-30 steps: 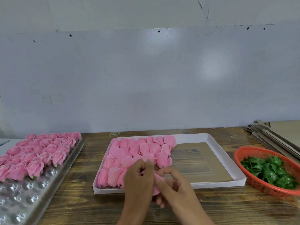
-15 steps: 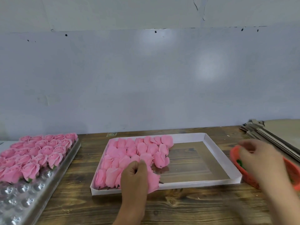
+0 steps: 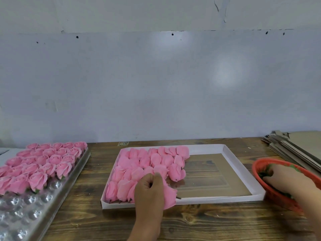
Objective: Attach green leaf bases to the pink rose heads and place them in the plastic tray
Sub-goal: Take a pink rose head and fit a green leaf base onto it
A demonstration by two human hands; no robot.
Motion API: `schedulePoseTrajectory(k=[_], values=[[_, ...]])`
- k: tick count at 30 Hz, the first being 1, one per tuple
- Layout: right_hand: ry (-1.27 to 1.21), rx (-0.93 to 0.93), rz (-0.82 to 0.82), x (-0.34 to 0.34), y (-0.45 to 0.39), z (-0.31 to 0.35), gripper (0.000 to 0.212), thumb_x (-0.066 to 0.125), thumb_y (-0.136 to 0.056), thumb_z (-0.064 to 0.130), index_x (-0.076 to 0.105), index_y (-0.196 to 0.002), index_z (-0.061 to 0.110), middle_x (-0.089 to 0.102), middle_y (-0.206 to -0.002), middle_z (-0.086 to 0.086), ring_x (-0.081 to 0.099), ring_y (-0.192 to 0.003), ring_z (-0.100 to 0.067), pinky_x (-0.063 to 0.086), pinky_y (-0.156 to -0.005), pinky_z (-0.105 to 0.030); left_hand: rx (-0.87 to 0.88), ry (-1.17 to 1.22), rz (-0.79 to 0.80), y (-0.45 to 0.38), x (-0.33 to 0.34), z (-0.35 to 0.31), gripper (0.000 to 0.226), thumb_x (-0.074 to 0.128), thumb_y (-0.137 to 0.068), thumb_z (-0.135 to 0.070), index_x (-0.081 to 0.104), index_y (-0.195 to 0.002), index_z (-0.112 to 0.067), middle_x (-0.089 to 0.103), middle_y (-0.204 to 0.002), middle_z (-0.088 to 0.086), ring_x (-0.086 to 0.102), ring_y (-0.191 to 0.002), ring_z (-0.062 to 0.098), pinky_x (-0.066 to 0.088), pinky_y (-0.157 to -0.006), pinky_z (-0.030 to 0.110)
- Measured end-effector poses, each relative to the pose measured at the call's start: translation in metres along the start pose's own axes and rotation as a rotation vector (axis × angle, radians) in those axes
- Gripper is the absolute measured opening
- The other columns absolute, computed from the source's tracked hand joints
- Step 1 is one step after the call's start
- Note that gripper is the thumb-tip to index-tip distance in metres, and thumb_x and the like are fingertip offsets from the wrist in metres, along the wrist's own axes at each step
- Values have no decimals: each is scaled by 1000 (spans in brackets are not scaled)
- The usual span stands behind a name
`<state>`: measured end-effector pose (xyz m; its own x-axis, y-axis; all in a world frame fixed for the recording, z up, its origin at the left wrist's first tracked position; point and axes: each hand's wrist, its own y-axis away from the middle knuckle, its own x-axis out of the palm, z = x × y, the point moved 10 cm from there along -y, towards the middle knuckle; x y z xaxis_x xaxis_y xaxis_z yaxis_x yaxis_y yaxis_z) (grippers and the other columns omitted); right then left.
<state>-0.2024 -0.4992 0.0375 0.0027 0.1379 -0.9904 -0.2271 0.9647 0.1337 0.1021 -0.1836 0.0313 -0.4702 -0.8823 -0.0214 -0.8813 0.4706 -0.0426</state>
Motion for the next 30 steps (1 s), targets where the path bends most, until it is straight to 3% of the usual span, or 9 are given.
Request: schedulePoseTrajectory(k=[7,11,14,15,18,21,24,30], values=[[46,-5,-19,-3,-4,-1,15,48,-96,22,63,-96,23,68,-85,4,67,-72,-9,59,-69,-24,5,13,3,2,0,-3,44,52,-101,-27,45,-60,-14,36,-43,-10,37,-41,1,31,-42,15],[49,-6,-33,1,-4,1,16,51,-94,18,63,-84,19,69,-75,4,68,-64,-10,57,-59,-22,9,10,-3,3,-1,-3,43,52,-101,-27,46,-61,-13,36,-44,-10,36,-40,1,33,-40,15],[12,-2,-98,-6,-2,-5,4,54,-91,17,57,-93,18,64,-77,5,64,-64,-10,51,-51,-23,14,11,-8,2,-2,-4,42,53,-101,-27,48,-62,-12,39,-45,-10,38,-41,0,32,-46,17],[7,-1,-124,-11,-2,-7,9,55,-90,18,55,-99,19,61,-78,5,62,-65,-9,48,-50,-22,15,15,-11,2,-3,-4,42,53,-101,-27,49,-62,-12,39,-45,-10,38,-41,0,33,-46,18],[37,16,-137,-16,-5,-14,15,53,-90,18,57,-105,21,60,-79,4,61,-67,-9,49,-53,-23,20,25,-14,3,-3,-5,42,53,-101,-27,48,-62,-12,38,-44,-10,39,-41,1,34,-41,16],[42,40,-175,-18,-7,-21,5,54,-88,14,59,-88,16,63,-77,-1,63,-67,-14,56,-61,-29,24,26,-12,4,-3,-6,44,53,-100,-27,46,-59,-14,38,-44,-10,38,-41,1,32,-42,16],[8,52,-261,-24,-10,-29,9,58,-85,12,54,-78,16,62,-71,-2,62,-62,-17,51,-52,-29,14,32,-13,4,-4,-6,44,53,-100,-28,46,-59,-14,37,-44,-11,38,-41,1,32,-43,17],[-124,73,-403,-31,-17,-46,14,63,-75,6,64,-83,18,60,-69,-1,60,-56,-21,57,-55,-36,-3,61,-17,4,-5,-4,41,53,-99,-29,47,-61,-14,39,-46,-10,38,-42,1,34,-52,25]])
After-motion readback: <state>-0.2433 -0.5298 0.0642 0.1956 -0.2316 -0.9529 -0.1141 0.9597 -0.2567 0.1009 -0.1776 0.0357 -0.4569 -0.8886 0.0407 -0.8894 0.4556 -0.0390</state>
